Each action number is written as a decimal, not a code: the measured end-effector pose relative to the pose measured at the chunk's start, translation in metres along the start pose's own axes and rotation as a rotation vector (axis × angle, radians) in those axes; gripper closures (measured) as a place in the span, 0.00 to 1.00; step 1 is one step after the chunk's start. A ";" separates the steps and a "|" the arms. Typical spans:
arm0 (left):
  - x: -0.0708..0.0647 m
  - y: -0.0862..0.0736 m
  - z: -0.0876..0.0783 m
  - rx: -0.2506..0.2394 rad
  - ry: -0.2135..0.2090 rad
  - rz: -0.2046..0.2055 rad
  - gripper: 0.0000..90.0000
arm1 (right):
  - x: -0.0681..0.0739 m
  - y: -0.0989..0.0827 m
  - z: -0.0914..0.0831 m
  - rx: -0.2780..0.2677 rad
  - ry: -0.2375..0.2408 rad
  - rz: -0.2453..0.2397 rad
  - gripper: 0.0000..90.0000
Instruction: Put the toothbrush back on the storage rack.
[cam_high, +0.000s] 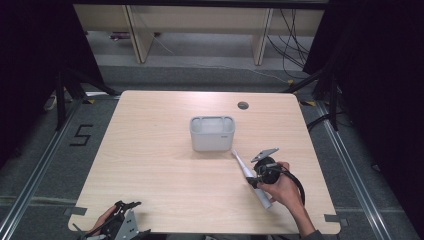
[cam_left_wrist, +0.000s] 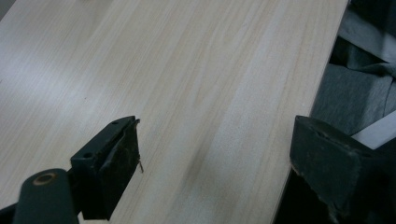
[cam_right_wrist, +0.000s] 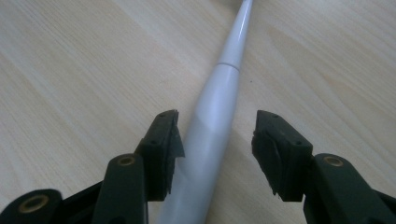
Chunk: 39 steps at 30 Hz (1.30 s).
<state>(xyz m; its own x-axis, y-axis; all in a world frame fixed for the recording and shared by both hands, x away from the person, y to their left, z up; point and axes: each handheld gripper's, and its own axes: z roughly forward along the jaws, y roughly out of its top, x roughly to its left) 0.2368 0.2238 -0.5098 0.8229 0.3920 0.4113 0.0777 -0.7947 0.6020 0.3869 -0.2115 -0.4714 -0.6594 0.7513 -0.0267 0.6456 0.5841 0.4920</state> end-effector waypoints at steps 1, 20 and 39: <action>0.000 0.000 0.000 0.000 0.000 0.000 0.17 | 0.000 0.001 0.001 0.005 0.003 0.002 0.57; 0.000 0.000 0.000 -0.003 0.016 -0.003 0.17 | 0.003 0.010 0.012 0.133 0.031 0.015 0.66; 0.000 0.000 -0.001 -0.009 0.025 -0.004 0.17 | 0.002 0.018 0.017 0.244 0.061 -0.054 0.73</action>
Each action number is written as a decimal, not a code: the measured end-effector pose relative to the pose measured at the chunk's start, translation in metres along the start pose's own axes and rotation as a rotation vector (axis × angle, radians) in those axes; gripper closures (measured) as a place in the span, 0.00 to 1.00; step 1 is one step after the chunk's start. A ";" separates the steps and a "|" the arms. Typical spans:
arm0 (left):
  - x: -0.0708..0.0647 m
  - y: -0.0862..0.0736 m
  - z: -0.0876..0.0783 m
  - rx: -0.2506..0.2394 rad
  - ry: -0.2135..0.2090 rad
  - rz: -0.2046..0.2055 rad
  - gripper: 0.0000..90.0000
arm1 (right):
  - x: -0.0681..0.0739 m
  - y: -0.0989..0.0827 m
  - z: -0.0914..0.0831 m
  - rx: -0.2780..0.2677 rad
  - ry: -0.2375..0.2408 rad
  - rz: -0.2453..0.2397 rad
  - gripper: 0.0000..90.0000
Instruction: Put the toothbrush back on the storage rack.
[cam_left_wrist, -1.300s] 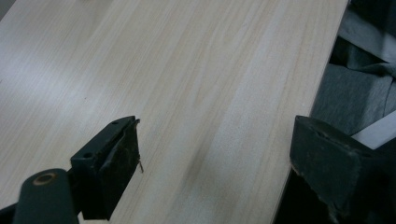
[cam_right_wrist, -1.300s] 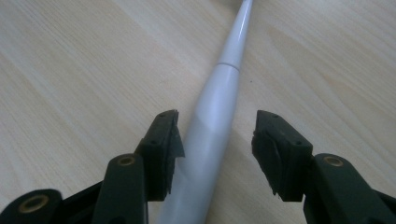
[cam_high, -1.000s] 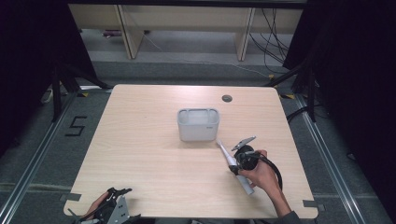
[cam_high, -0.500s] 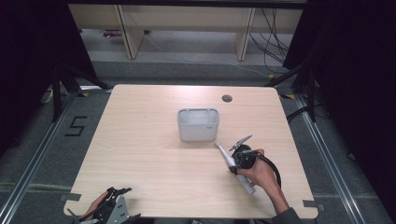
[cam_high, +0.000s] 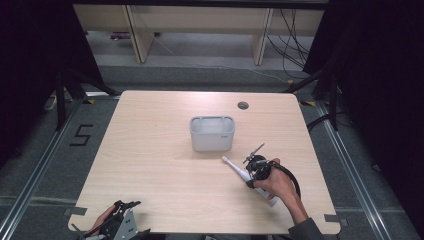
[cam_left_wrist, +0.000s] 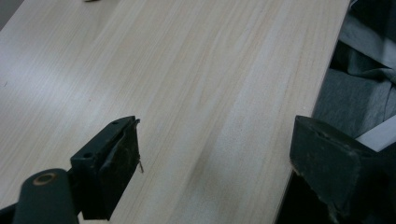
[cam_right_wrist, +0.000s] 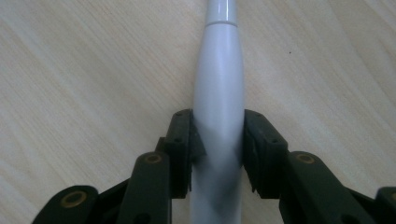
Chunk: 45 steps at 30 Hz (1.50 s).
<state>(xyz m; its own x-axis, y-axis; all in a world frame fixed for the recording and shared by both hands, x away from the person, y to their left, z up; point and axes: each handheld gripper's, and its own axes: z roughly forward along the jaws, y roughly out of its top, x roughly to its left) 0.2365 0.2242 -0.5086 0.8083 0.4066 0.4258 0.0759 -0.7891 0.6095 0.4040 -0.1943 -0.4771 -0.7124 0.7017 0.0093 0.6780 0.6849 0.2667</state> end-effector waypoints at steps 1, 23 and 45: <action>0.000 0.000 0.000 0.000 0.001 0.001 0.17 | 0.000 0.001 0.000 0.008 0.000 -0.004 0.73; 0.000 0.000 0.000 -0.001 -0.006 -0.002 0.17 | -0.009 0.031 0.006 0.213 0.016 -0.101 0.74; 0.000 0.000 0.000 0.002 -0.008 0.002 0.17 | -0.010 0.025 -0.006 0.173 0.016 -0.111 0.74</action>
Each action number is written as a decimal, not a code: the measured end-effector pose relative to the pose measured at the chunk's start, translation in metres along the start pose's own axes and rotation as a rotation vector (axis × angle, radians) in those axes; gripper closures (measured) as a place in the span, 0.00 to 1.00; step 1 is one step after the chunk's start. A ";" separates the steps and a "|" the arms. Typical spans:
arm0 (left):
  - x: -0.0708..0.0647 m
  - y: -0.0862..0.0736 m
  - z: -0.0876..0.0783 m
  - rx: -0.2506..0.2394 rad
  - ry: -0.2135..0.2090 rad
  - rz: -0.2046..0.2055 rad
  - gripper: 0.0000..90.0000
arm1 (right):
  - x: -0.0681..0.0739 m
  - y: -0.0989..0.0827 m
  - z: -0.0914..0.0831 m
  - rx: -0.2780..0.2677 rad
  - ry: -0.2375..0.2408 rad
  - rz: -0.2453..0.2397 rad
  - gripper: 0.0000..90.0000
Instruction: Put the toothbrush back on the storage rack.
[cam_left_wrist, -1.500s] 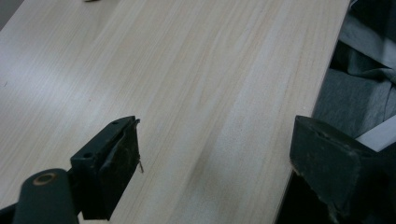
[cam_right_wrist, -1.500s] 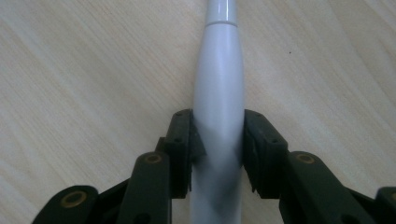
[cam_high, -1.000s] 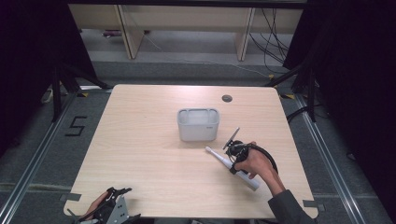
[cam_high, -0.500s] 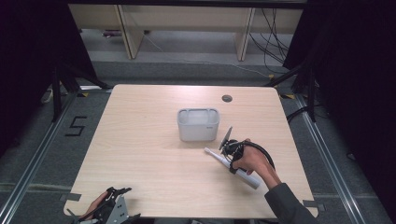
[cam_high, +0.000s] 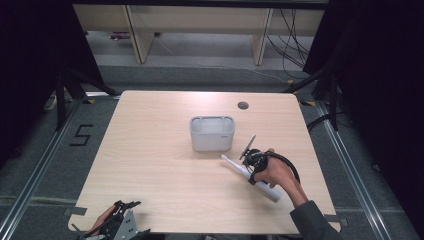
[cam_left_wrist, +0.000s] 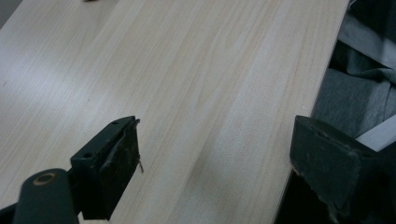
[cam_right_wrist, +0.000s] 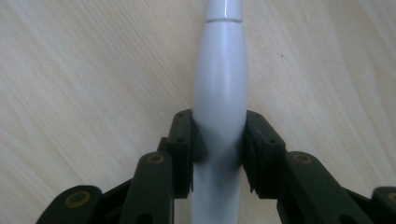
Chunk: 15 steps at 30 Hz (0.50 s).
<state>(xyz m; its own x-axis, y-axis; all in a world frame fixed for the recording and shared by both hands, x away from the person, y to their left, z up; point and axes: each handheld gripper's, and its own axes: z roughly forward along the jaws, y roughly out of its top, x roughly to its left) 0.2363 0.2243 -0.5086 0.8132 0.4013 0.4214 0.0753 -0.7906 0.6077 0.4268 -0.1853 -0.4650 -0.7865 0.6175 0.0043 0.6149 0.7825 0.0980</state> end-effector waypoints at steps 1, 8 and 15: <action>0.000 0.000 0.001 -0.002 0.010 -0.001 0.17 | 0.000 -0.002 -0.003 -0.016 -0.007 -0.004 0.74; 0.001 0.001 -0.001 -0.003 -0.015 -0.002 0.17 | 0.001 -0.015 -0.025 -0.135 -0.029 -0.023 0.74; 0.001 0.001 -0.001 -0.008 -0.005 -0.005 0.17 | 0.006 -0.027 -0.054 -0.367 -0.007 0.022 0.74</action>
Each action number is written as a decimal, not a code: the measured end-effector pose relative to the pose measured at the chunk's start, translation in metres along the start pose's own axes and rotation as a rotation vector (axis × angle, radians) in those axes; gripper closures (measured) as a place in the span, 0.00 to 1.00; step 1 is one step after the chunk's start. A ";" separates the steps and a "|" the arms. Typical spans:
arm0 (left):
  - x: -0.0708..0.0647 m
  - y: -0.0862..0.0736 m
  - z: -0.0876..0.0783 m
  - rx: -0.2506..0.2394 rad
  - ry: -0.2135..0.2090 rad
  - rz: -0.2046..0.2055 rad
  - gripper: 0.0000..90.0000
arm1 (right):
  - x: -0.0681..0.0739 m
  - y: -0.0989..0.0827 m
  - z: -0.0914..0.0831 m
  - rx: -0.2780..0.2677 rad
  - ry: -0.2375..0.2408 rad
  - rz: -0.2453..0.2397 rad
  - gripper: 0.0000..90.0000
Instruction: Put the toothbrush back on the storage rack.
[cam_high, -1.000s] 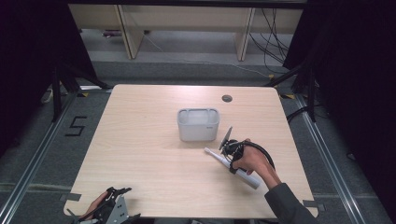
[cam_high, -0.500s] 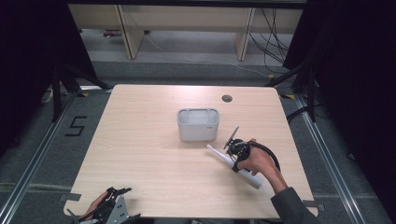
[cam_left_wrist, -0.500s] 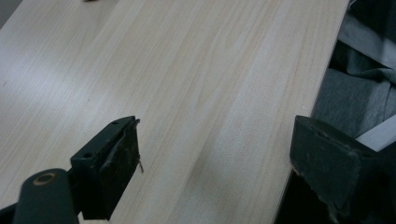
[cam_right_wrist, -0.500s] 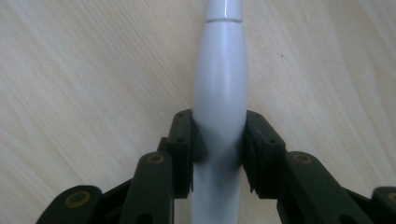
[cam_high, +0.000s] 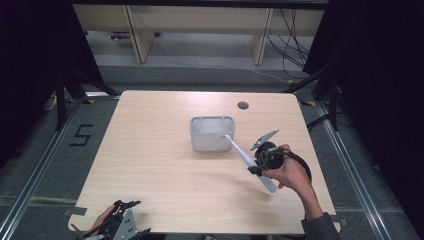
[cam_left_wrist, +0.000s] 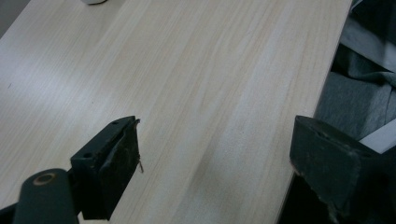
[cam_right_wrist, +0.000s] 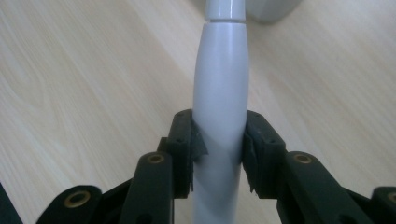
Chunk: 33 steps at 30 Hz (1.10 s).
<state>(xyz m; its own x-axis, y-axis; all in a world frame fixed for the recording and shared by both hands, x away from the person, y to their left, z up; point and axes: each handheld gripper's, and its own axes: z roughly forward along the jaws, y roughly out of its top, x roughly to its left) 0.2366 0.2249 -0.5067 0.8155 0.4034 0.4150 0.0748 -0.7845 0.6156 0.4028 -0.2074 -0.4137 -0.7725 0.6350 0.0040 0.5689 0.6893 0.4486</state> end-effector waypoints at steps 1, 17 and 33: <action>0.000 0.000 0.000 0.003 -0.007 0.006 0.17 | 0.002 -0.001 -0.002 -0.031 -0.009 0.020 0.74; -0.001 0.001 0.000 -0.012 -0.007 0.009 0.17 | 0.001 0.001 -0.001 -0.295 -0.029 0.011 0.74; -0.001 0.001 0.000 -0.006 -0.015 0.006 0.17 | 0.005 0.026 0.002 -0.492 0.011 -0.034 0.74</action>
<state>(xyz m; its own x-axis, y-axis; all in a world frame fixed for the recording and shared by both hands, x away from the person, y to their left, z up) 0.2360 0.2238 -0.5063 0.8245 0.3911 0.4088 0.0660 -0.7841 0.6171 0.4142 -0.1862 -0.4035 -0.7927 0.6096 -0.0093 0.3448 0.4608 0.8178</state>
